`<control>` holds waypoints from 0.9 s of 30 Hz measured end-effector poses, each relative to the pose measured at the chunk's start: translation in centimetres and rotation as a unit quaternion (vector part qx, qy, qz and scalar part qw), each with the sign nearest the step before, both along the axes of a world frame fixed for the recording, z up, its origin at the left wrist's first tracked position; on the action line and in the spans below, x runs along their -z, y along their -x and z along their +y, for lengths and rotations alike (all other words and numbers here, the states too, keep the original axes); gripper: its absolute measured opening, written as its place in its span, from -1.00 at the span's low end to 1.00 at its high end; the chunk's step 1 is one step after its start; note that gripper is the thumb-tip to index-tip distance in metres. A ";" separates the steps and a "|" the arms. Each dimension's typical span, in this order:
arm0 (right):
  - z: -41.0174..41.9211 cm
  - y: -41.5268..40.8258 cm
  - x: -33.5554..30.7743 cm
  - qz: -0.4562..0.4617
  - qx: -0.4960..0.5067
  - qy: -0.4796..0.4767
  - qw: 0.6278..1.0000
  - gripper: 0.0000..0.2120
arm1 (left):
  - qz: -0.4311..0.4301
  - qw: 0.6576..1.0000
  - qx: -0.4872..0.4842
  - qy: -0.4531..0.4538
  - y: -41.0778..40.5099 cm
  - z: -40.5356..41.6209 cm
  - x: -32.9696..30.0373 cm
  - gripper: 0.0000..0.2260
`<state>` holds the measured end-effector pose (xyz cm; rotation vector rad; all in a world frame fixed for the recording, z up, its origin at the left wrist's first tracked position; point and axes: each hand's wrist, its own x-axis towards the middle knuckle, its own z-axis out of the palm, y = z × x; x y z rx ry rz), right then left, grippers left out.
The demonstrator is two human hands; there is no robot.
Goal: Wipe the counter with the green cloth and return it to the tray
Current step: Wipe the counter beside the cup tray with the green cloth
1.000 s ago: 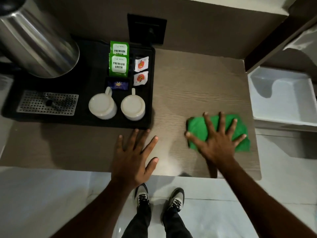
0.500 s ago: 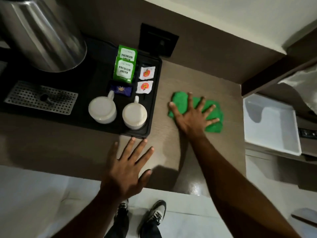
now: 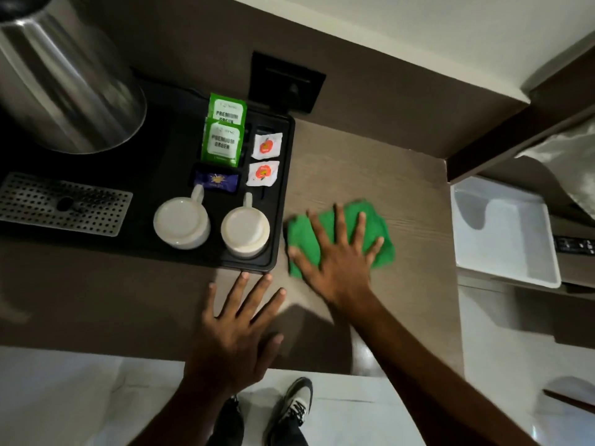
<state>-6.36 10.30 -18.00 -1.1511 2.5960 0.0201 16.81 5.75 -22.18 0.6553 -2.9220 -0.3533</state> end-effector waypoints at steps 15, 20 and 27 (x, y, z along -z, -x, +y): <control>17.7 -1.0 -0.4 0.020 0.055 -0.080 0.995 -0.10 | -0.002 0.999 -0.012 0.046 -0.3 0.4 0.4 -0.41; 14.6 -1.8 -0.3 0.014 0.204 -0.044 0.978 -0.09 | -0.009 0.998 -0.003 0.063 -0.4 0.4 0.3 -0.36; 22.2 1.6 -0.9 0.009 0.154 -0.077 0.985 -0.14 | -0.035 0.999 -0.005 0.039 -0.1 0.2 -0.2 -0.36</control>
